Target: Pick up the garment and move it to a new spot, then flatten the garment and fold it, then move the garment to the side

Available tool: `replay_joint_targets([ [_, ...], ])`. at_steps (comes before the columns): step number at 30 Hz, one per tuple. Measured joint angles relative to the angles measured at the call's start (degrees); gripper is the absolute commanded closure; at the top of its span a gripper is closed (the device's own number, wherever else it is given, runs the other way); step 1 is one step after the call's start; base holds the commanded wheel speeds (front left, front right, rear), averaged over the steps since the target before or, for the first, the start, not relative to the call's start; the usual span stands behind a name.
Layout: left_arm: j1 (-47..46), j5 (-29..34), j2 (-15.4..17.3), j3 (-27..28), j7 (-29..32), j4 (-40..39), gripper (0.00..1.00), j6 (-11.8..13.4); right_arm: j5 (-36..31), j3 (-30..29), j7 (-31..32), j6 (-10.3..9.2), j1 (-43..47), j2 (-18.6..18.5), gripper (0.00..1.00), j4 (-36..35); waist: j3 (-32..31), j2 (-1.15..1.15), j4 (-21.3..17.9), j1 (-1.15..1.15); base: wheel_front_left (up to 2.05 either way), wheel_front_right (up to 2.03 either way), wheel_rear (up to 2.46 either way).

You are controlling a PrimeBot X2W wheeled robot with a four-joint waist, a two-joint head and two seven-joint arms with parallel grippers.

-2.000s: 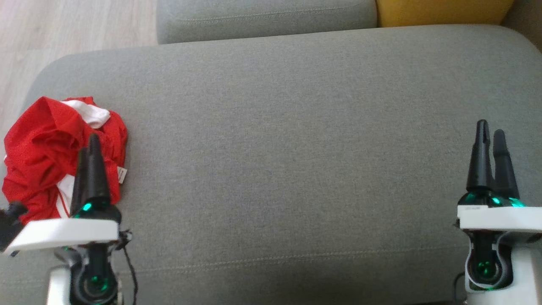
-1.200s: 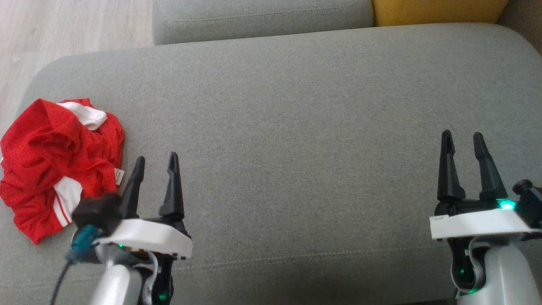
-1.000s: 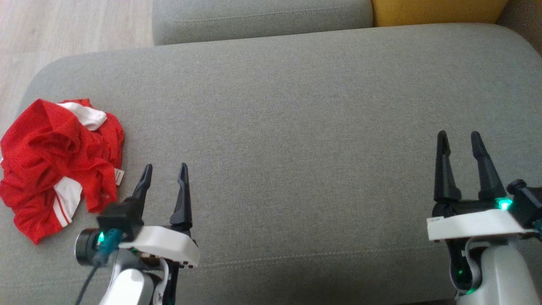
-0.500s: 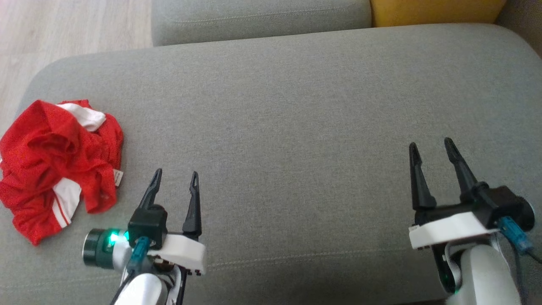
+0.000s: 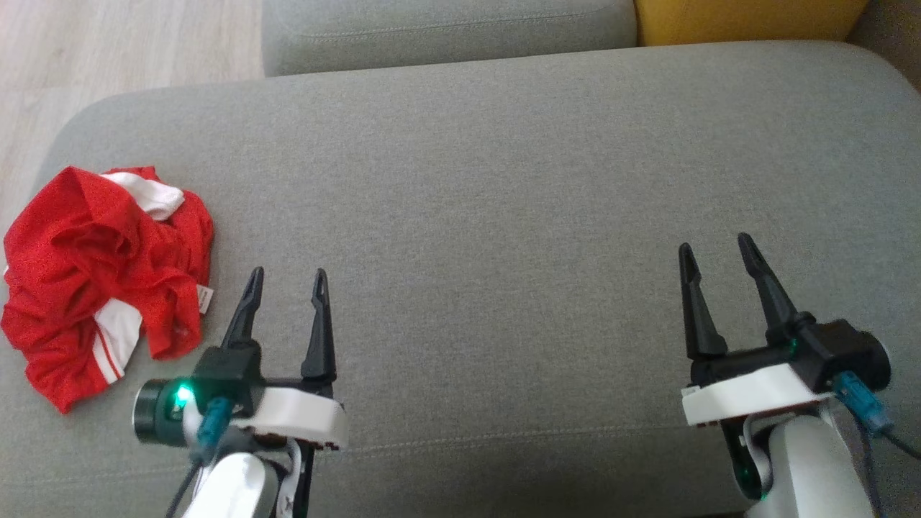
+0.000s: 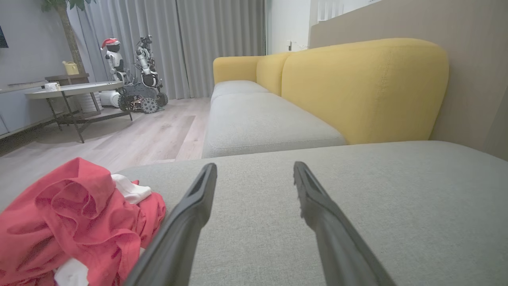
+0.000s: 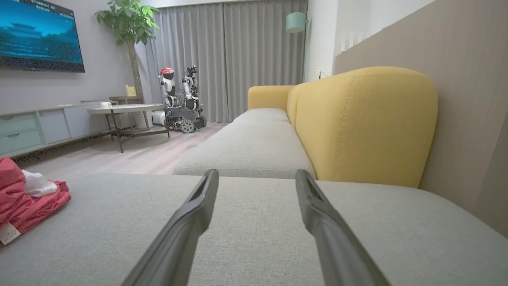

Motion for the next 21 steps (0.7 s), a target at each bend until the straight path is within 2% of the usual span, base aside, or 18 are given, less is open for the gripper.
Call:
replay_joint_targets([
  [3, 0.8, -1.4, -2.0, 2.8, -0.2, 0.7, 0.00, -4.2, 5.4, 0.2, -0.1, 0.00, 0.0, 0.0, 0.00, 1.7, -0.1, 0.00, 0.1, 0.00, 0.00, 0.00, 0.00],
  [6, 2.0, -1.9, -3.4, 5.6, -0.2, 2.3, 0.00, -7.0, 10.5, 0.3, -0.1, 0.00, 0.0, 0.0, 0.00, 3.5, -0.2, 0.00, 0.1, 0.00, 0.00, 0.00, 0.00],
  [9, 2.5, -1.8, -4.3, 7.8, -0.2, 3.6, 0.00, -9.2, 11.0, 0.3, -0.1, 0.00, 0.0, 0.0, 0.00, 4.2, -0.3, 0.00, 0.1, 0.00, 0.00, 0.00, 0.00],
  [14, 2.5, 0.2, -5.6, 9.7, -0.2, 4.4, 0.00, -11.4, 10.9, 0.3, -0.1, 0.00, -0.5, 0.0, 0.00, 4.4, -0.2, 0.00, 0.1, 0.00, 0.00, 0.00, 0.00],
  [21, 2.5, 1.6, -6.2, 10.8, -0.2, 5.4, 0.00, -12.7, 9.5, 0.5, -0.1, 0.00, -0.8, 0.0, 0.00, 4.4, -0.2, 0.00, 0.2, 0.00, 0.00, 0.00, 0.00],
])
